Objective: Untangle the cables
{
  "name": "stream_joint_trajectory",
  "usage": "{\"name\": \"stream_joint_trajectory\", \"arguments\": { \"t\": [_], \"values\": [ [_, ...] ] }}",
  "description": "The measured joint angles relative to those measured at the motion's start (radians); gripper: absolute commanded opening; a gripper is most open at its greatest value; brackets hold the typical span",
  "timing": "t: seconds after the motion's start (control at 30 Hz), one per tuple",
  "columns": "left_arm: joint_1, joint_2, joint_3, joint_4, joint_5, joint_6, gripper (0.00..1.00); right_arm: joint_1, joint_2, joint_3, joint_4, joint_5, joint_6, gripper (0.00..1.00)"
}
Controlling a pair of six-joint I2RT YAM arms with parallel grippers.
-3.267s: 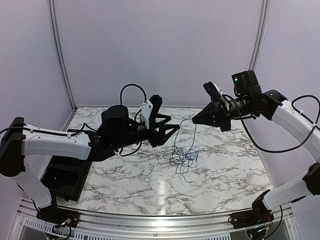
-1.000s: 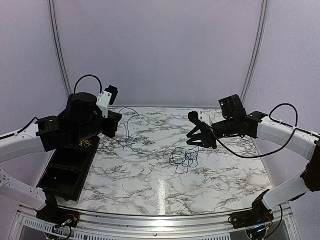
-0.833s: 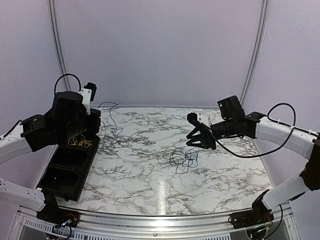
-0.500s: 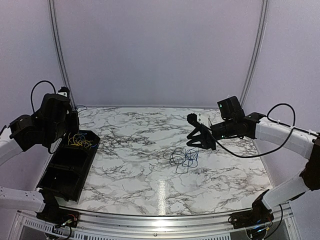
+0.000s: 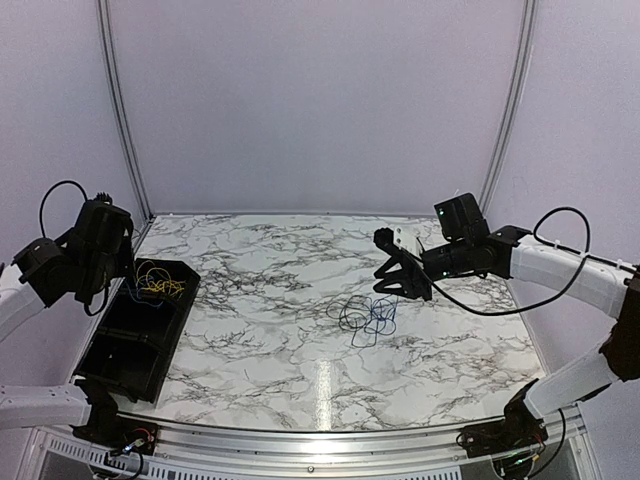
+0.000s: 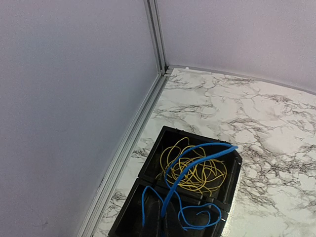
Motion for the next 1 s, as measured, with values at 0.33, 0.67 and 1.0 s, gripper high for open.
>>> {"name": "stream_joint_trajectory", "arguments": {
  "t": [0.33, 0.67, 1.0],
  "values": [
    [0.145, 0.037, -0.09, -0.023, 0.071, -0.06, 0.0, 0.0, 0.001, -0.001, 0.0, 0.0, -0.003, 0.33],
    [0.179, 0.176, -0.142, -0.023, 0.211, -0.151, 0.0, 0.0, 0.006, -0.004, -0.001, 0.003, -0.014, 0.33],
    [0.191, 0.311, -0.217, -0.024, 0.301, -0.234, 0.0, 0.0, 0.022, -0.004, -0.007, 0.004, -0.03, 0.33]
  ]
}}
